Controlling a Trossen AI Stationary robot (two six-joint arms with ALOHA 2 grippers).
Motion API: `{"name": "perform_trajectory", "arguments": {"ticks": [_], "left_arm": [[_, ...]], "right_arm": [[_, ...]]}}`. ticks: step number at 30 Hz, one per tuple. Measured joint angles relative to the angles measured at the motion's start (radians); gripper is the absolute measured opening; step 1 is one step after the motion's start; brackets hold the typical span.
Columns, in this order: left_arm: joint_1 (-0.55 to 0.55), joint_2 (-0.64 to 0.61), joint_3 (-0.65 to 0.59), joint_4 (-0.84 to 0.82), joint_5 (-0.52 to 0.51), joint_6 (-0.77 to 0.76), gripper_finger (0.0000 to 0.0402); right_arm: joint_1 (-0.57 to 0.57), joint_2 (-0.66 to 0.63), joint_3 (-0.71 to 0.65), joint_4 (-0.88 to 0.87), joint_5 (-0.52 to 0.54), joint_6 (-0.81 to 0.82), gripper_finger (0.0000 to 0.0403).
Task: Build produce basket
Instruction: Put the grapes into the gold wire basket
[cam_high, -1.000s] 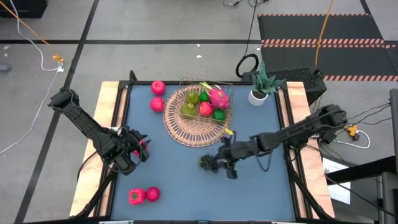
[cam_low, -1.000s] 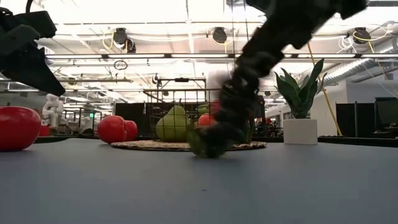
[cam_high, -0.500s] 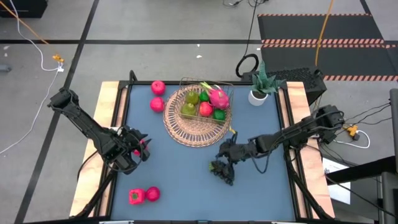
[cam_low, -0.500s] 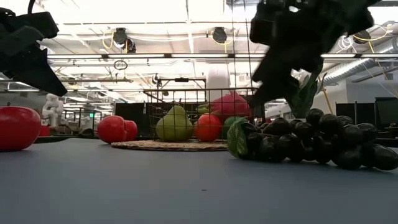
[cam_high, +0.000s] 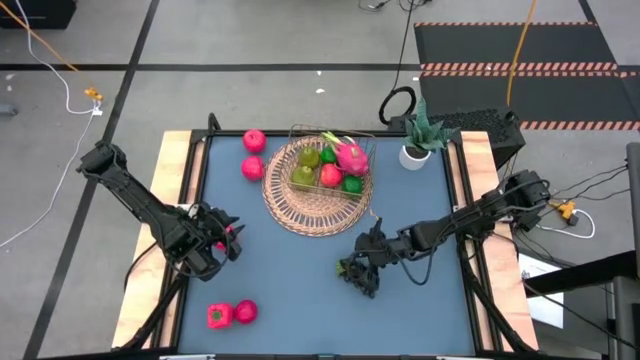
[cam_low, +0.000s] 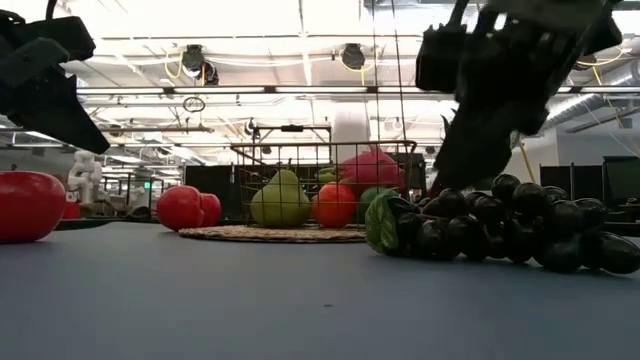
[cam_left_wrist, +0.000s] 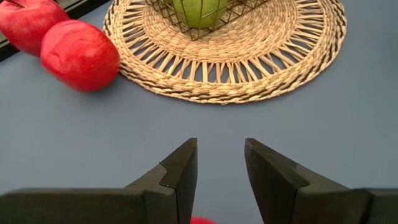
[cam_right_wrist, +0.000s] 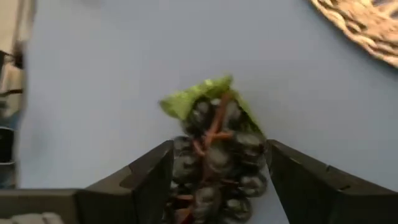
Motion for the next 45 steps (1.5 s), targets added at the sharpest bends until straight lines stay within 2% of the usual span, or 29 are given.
{"name": "perform_trajectory", "arguments": {"ticks": [8, 11, 15, 19, 22, 25, 29, 32, 35, 38, 40, 43, 45], "left_arm": [[0.000, 0.000, 0.000, 0.000, 0.000, -0.001, 0.0136], [0.000, 0.000, 0.000, 0.001, 0.000, -0.001, 0.0136], [0.000, 0.000, 0.000, 0.002, 0.000, -0.001, 0.0136], [0.000, 0.000, 0.000, 0.003, 0.000, 0.002, 0.0136], [0.000, 0.000, 0.000, 0.003, 0.000, 0.003, 0.0136], [0.000, 0.000, 0.000, 0.006, -0.008, 0.003, 0.0136], [0.000, 0.000, 0.000, 0.027, -0.096, 0.010, 0.0136], [0.013, 0.000, 0.000, 0.072, -0.137, 0.064, 0.0136], [0.044, 0.000, 0.000, 0.122, -0.138, 0.135, 0.0136], [0.085, 0.000, 0.000, 0.170, -0.138, 0.198, 0.0136], [0.113, 0.000, 0.000, 0.194, -0.137, 0.239, 0.0136], [0.153, 0.000, 0.000, 0.223, -0.110, 0.281, 0.0136], [0.174, 0.000, 0.000, 0.239, -0.085, 0.302, 0.0136]], "right_arm": [[0.000, 0.126, 0.004, 0.054, -0.024, 0.015, 0.0234], [0.000, 0.145, 0.004, 0.094, -0.023, -0.012, 0.0218], [-0.002, 0.130, 0.002, 0.110, -0.027, -0.062, 0.0166], [-0.016, 0.079, -0.003, 0.122, -0.034, -0.144, 0.0080], [-0.034, -0.005, -0.004, 0.214, -0.032, -0.262, 0.0023], [-0.067, -0.100, -0.001, 0.317, -0.026, -0.383, 0.0019], [-0.155, -0.221, -0.001, 0.430, 0.083, -0.553, 0.0029], [-0.281, -0.295, 0.020, 0.461, 0.142, -0.745, 0.0019], [-0.428, -0.308, 0.065, 0.456, 0.151, -0.838, 0.0016], [-0.566, -0.257, 0.118, 0.458, 0.076, -0.819, 0.0019], [-0.636, -0.196, 0.150, 0.456, 0.018, -0.739, 0.0021], [-0.690, -0.087, 0.196, 0.449, -0.034, -0.564, 0.0021], [-0.705, -0.028, 0.225, 0.424, -0.044, -0.520, 0.0021]]}}
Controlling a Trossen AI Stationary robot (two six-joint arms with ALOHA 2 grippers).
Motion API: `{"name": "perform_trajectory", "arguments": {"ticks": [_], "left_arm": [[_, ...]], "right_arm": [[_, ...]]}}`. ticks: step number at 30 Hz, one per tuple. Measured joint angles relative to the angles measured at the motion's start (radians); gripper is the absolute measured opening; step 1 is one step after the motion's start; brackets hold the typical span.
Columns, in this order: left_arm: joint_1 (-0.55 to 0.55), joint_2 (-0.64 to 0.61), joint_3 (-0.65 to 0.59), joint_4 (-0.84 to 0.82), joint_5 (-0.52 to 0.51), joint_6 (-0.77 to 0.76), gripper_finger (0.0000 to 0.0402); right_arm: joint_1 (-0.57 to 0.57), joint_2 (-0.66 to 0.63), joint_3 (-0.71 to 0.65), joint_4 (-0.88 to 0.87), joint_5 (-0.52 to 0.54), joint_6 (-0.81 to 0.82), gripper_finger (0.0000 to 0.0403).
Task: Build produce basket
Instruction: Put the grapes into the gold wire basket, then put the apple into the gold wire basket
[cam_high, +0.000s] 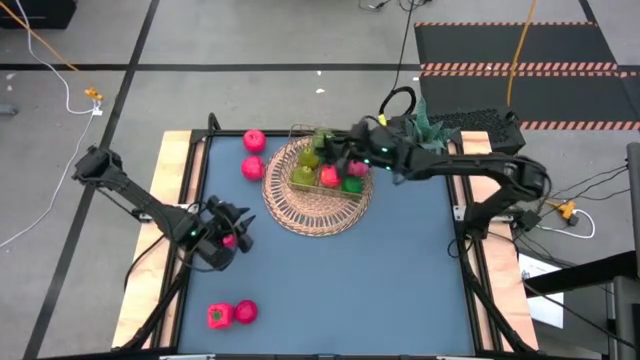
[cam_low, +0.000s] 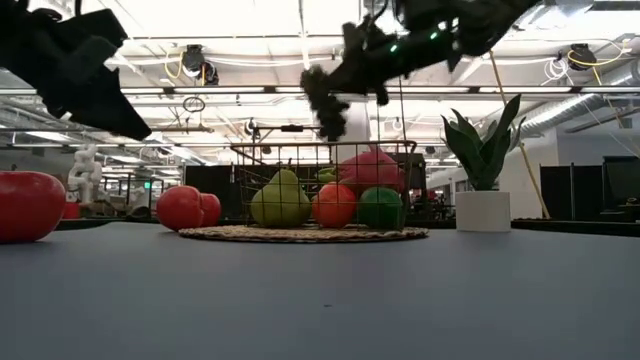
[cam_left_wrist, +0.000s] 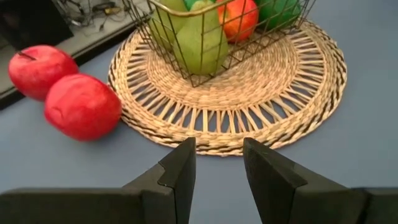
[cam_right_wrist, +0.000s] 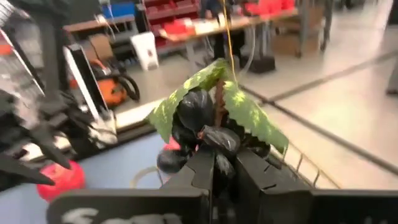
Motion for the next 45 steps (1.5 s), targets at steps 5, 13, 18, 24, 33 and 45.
{"name": "perform_trajectory", "arguments": {"ticks": [5, 13, 18, 24, 33, 45], "left_arm": [[0.021, 0.000, 0.000, 0.005, 0.040, 0.005, 0.0136], [0.012, 0.000, -0.032, 0.013, 0.055, -0.017, 0.0136], [0.012, 0.000, -0.066, 0.013, 0.060, -0.086, 0.0136], [0.018, 0.000, -0.075, 0.014, 0.036, -0.118, 0.0136], [0.027, 0.000, -0.075, 0.020, 0.040, -0.138, 0.0136], [0.027, -0.054, -0.075, -0.005, 0.061, -0.132, 0.0136]], "right_arm": [[-0.023, 0.099, 0.089, -0.155, 0.014, 0.044, 0.0022], [-0.029, 0.109, 0.123, -0.241, 0.011, 0.048, 0.0074], [-0.027, 0.097, 0.123, -0.211, 0.012, 0.032, 0.0147], [-0.006, 0.097, 0.121, -0.140, 0.016, 0.003, 0.0207], [0.094, 0.097, 0.001, 0.133, -0.160, -0.008, 0.0231], [0.299, 0.129, 0.141, -0.061, 0.065, -0.359, 0.0238]]}}
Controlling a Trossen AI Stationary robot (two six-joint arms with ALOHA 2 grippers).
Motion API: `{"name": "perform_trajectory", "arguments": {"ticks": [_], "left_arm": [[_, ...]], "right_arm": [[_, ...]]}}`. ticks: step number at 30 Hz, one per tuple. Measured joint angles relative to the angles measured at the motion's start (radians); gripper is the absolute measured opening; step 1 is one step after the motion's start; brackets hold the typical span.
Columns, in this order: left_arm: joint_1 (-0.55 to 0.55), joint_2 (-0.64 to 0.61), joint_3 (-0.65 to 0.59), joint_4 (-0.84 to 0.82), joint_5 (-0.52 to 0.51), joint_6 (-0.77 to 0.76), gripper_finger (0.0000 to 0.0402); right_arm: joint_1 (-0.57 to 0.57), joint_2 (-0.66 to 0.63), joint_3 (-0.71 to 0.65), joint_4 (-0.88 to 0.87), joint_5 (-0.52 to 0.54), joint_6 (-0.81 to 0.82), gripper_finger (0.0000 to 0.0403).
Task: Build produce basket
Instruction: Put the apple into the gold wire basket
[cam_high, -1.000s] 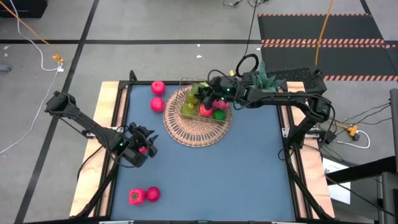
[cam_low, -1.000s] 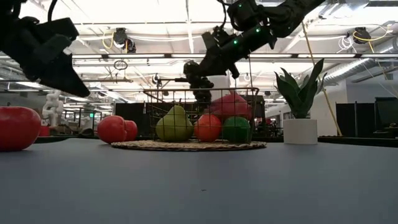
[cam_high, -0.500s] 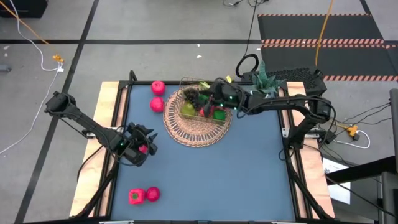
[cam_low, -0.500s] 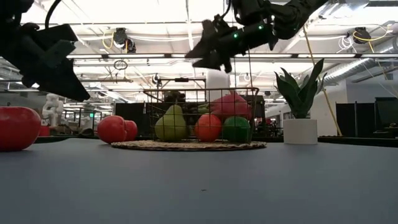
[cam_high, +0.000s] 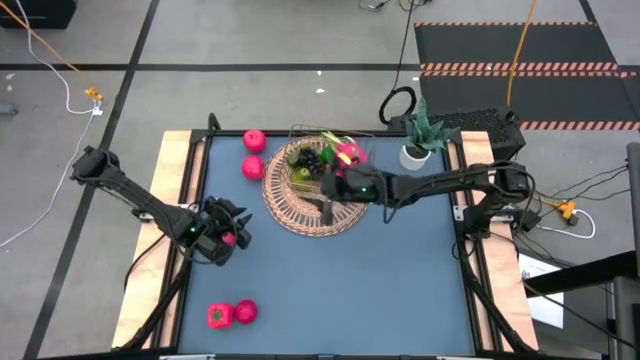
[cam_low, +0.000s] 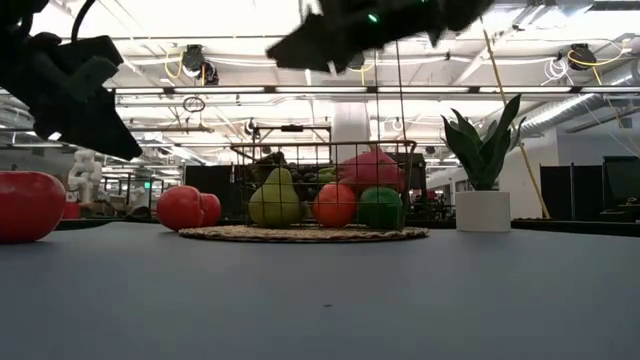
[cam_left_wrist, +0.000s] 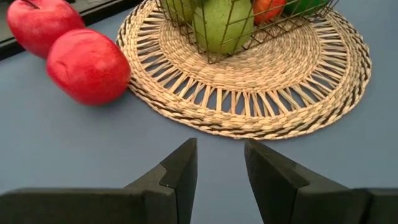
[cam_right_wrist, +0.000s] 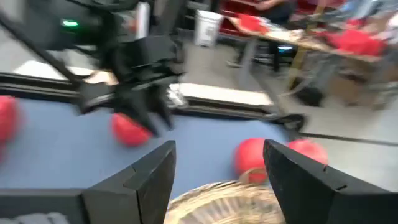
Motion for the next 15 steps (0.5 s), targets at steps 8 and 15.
{"name": "perform_trajectory", "arguments": {"ticks": [8, 15], "left_arm": [[0.000, -0.118, 0.040, -0.311, -0.067, -0.136, 0.0136], [0.045, -0.216, 0.216, -0.663, -0.243, -0.152, 0.0136]], "right_arm": [[-0.053, 0.240, 0.516, -0.333, 0.050, -0.108, 0.0259], [-0.110, 0.599, 0.951, -0.575, -0.035, -0.217, 0.0286]]}}
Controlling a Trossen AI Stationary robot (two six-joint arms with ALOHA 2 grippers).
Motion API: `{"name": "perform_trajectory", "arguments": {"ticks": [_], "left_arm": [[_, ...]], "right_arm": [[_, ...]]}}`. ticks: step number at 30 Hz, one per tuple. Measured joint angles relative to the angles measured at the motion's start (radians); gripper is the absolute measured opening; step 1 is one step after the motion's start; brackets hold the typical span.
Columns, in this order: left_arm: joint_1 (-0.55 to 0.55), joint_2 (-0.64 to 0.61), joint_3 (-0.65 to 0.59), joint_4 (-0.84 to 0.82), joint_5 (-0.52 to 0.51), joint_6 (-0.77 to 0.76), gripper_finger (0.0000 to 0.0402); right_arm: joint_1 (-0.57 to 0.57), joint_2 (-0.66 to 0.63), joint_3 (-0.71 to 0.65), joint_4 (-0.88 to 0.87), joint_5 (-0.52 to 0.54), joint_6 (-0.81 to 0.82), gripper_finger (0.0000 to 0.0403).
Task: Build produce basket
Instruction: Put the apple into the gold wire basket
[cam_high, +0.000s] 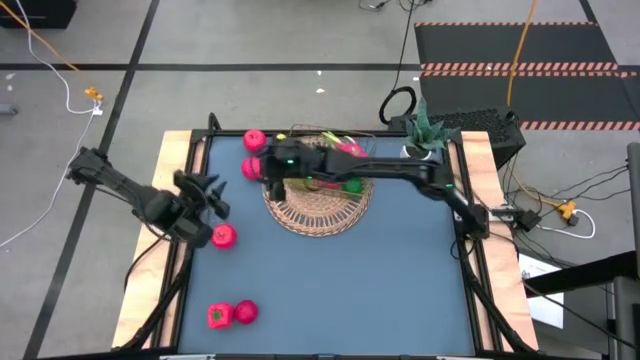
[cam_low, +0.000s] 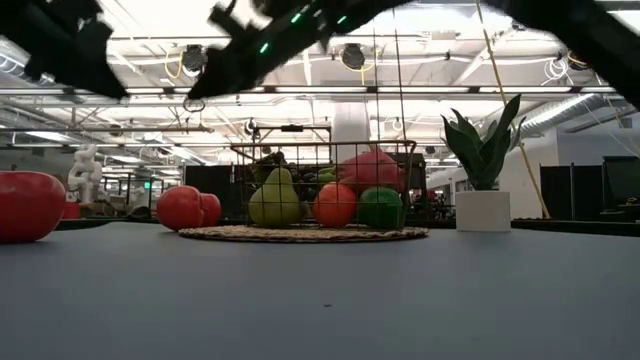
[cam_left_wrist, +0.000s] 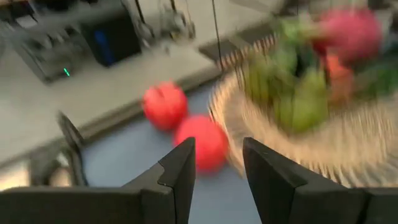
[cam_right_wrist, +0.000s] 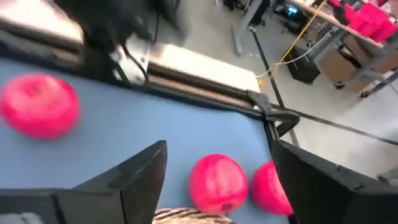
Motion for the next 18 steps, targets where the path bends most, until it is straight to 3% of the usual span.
{"name": "perform_trajectory", "arguments": {"ticks": [4, 8, 15, 18], "left_arm": [[0.039, -0.042, 0.139, -0.051, -0.106, 0.123, 0.0136], [0.071, -0.064, 0.197, -0.005, -0.128, 0.237, 0.0136], [0.113, -0.054, 0.073, 0.102, -0.103, 0.268, 0.0140], [0.162, -0.050, 0.018, 0.116, -0.103, 0.229, 0.0163]], "right_arm": [[-0.015, 0.148, 0.168, -0.074, 0.022, -0.085, 0.0319], [-0.023, 0.201, 0.238, -0.151, 0.074, -0.105, 0.0354], [-0.022, 0.162, 0.208, -0.349, 0.116, -0.054, 0.0372], [-0.023, 0.091, 0.160, -0.341, 0.055, -0.071, 0.0371]]}}
